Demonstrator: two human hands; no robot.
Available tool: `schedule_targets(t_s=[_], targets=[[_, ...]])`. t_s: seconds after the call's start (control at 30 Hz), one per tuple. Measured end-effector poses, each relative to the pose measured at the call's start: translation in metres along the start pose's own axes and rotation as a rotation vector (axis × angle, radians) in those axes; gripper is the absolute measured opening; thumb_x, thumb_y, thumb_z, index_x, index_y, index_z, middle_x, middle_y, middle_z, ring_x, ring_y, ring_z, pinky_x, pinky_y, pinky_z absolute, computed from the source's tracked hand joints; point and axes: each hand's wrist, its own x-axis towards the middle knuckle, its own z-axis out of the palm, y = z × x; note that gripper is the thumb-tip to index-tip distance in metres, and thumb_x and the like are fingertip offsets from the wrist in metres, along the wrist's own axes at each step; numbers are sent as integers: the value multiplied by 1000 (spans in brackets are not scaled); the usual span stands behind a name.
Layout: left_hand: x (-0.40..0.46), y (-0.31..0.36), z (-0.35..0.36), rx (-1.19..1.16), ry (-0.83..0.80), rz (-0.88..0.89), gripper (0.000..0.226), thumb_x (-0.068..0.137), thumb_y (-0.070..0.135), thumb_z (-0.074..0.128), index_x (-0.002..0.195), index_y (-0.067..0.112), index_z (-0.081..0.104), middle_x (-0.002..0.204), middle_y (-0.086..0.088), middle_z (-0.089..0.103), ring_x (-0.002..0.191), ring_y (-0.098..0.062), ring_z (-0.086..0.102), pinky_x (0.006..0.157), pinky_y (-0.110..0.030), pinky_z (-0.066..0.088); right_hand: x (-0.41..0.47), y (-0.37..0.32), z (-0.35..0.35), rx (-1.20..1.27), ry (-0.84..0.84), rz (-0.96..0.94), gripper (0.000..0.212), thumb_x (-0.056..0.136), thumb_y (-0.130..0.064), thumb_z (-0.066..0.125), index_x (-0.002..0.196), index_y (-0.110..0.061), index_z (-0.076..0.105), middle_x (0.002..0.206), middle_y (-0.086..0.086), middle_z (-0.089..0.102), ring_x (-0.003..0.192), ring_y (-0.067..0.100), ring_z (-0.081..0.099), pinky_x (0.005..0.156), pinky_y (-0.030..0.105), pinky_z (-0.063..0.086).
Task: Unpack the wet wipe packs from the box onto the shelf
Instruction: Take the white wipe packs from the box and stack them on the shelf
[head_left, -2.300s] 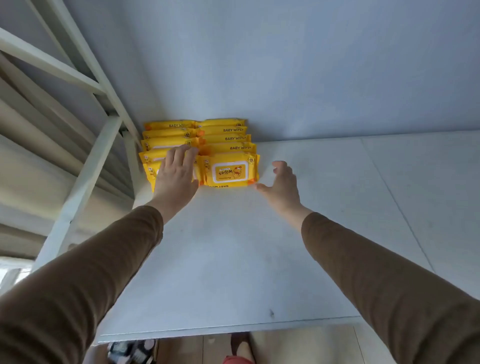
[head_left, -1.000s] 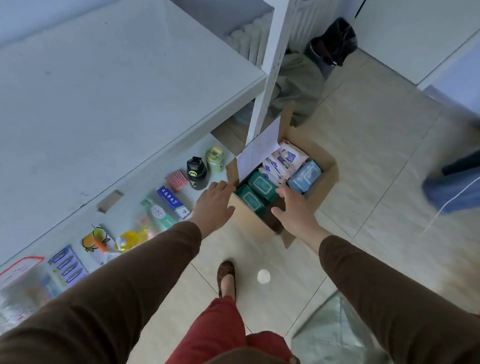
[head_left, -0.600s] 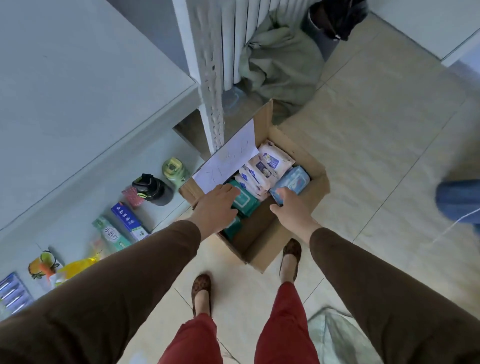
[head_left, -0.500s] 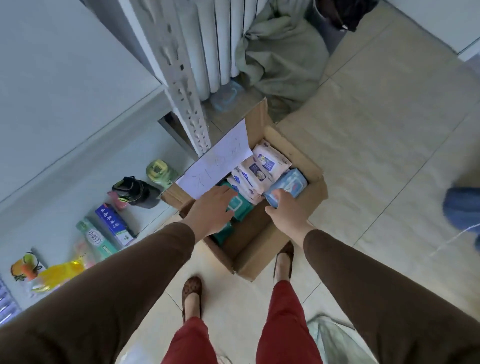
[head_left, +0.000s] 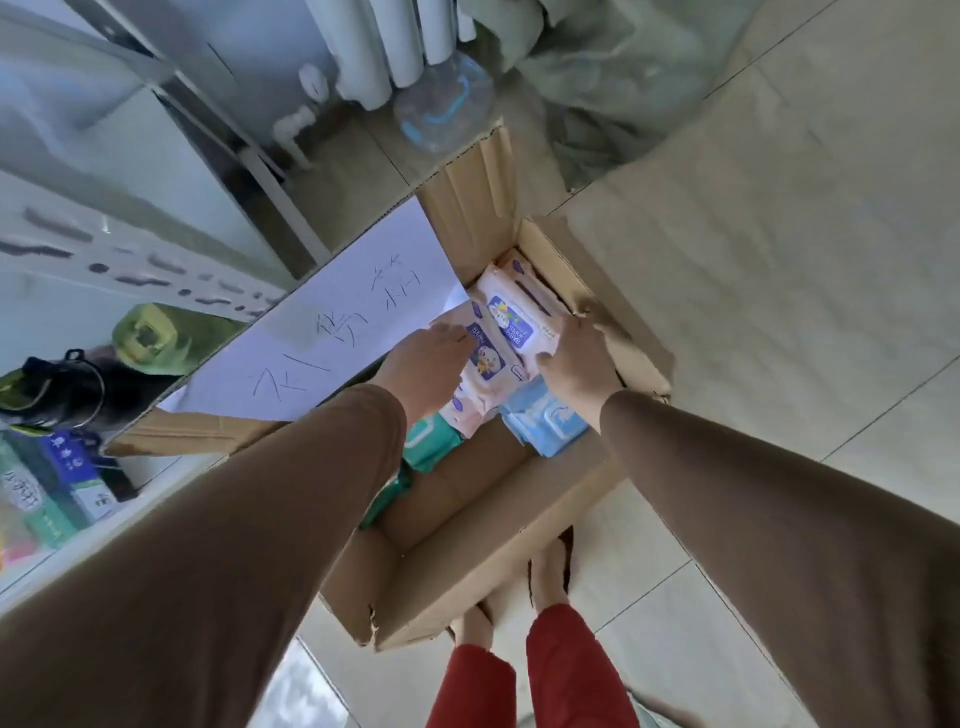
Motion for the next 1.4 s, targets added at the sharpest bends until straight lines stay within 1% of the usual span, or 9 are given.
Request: schedule_targets(t_s=[0.2,0.37,0.6,0.7,0.87,1.03,1.17,1.27,1.4], targets=[[72,2,27,171,30,142,58,92,13,58,146,13,39,150,-5,41,138,-25,38,114,-38,32,56,6,33,-153,59,-41,54,87,-30,68,129,-5,46,132,16,53,125,32,48,103,39,39],[79,2,30,314,89,176,63,89,21,61,147,14,36,148,-6,40,134,-28,41,110,-38,33,65,2,49,-88,142,-22,61,78,-40,79,117,-6,47,118,14,62,110,32,61,81,40,50],[47,29,29,469,14,45,40,87,27,60,126,19,60,130,-1,56,128,-28,40,110,-39,27,55,-4,27,102,-37,33,19,73,-24,70,85,-14,60,81,3,65,84,28,67,65,32,51],[5,35,32,307,73,-17,37,83,17,65,120,16,63,124,-4,57,121,-29,47,106,-39,33,22,-8,8,166,17,5,30,79,-23,70,104,-7,62,81,1,58,78,24,58,66,35,49],[-89,39,12,-143,126,-251,35,85,38,69,114,26,54,95,-1,66,90,-28,65,64,-31,40,-57,-26,-27,244,44,1,26,80,-27,67,88,-9,50,64,-4,46,60,19,45,49,30,30],[-220,31,-14,-608,305,-465,45,88,52,59,125,30,44,96,-2,65,89,-30,64,65,-33,45,-172,-69,-61,371,-2,-107,26,79,-27,68,89,-13,48,69,-3,53,60,17,50,52,27,36],[-328,9,-39,-966,352,-605,44,87,37,66,126,27,48,103,1,66,91,-27,64,77,-38,52,-263,-127,-72,385,-70,-272,24,86,-26,68,99,-20,49,77,-13,57,65,7,56,50,12,39],[-435,-18,-48,-1087,477,-680,52,82,28,72,130,28,52,105,-1,68,89,-25,64,78,-41,55,-331,-190,-66,260,-97,-411,26,85,-35,65,104,-24,51,88,-3,66,75,19,63,57,33,44],[-584,-63,-49,-1028,603,-796,55,75,27,78,127,34,60,100,0,71,86,-25,66,76,-42,57,-426,-294,-56,201,-125,-586,31,89,-31,63,118,-22,54,104,0,68,89,24,64,73,40,50]])
